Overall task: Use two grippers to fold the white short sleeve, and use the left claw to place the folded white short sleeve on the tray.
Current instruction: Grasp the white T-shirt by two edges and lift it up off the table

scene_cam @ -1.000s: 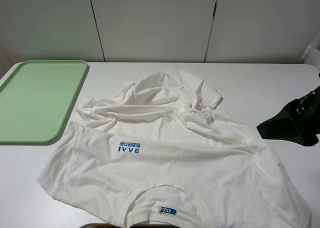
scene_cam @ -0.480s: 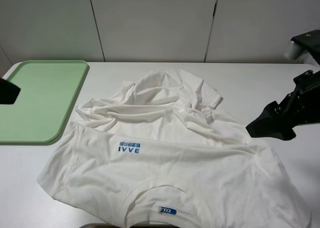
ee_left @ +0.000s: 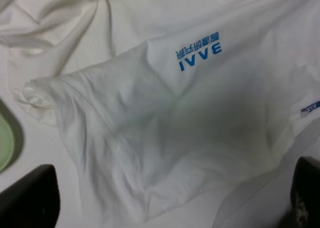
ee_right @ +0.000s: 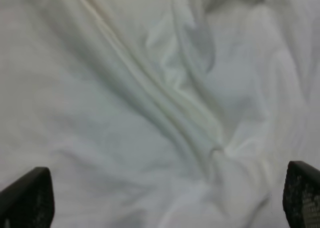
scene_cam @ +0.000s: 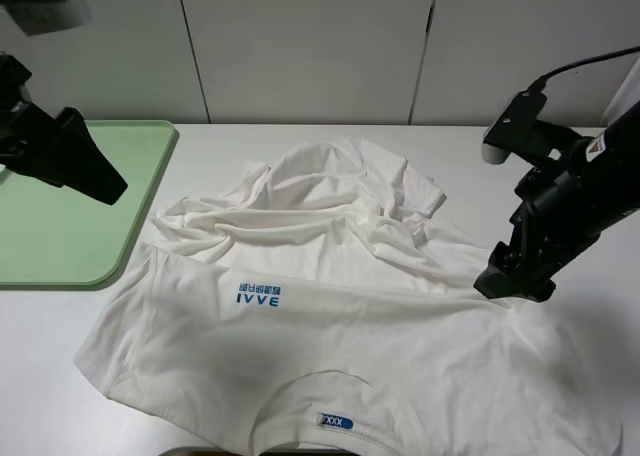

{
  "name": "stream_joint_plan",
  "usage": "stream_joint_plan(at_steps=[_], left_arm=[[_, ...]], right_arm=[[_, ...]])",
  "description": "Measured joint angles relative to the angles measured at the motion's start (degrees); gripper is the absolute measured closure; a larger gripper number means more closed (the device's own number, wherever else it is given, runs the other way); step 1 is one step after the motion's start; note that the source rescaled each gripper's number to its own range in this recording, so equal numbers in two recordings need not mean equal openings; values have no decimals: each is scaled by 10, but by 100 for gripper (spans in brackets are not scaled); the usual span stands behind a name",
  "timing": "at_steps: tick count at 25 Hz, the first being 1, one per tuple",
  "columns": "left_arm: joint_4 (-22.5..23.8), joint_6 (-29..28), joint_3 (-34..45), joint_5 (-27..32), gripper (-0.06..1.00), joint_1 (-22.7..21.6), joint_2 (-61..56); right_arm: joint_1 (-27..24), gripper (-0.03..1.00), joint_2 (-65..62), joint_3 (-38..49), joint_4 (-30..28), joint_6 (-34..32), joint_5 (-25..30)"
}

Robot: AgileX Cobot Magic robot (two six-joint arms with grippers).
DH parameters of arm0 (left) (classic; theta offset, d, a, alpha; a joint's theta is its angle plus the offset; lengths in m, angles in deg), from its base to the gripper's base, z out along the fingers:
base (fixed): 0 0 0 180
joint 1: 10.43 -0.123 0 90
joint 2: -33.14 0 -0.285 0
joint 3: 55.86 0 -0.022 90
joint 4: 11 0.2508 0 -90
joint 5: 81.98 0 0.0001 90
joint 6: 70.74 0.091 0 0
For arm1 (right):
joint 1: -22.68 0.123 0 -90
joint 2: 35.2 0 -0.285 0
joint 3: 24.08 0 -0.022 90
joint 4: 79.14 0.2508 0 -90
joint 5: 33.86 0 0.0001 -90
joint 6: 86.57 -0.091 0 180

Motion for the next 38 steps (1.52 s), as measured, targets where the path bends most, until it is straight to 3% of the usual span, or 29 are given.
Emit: stream_joint_plan(at_steps=[5,9,14,21,27,38], left_arm=[[-11,60,0,-33,3,27,41],[-5,110,0,-78,4,72,51],[23,129,0,-156,6,113,52],[71,132,0,-199,6,125,61],[74,132,0,-210,6,125,84],[74,132,0,-223,6,125,91]], right_arm=[[42,-3,51,-16,-148,-31,-41],[42,-3,104,-18,-204,-46,-48],[42,-3,146,-18,-227,-50,-53],[42,-3,189,-19,-274,-52,-62],[42,-3,269,-30,-351,-93,-61],[42,-3,335,-77,-382,-116,-12]])
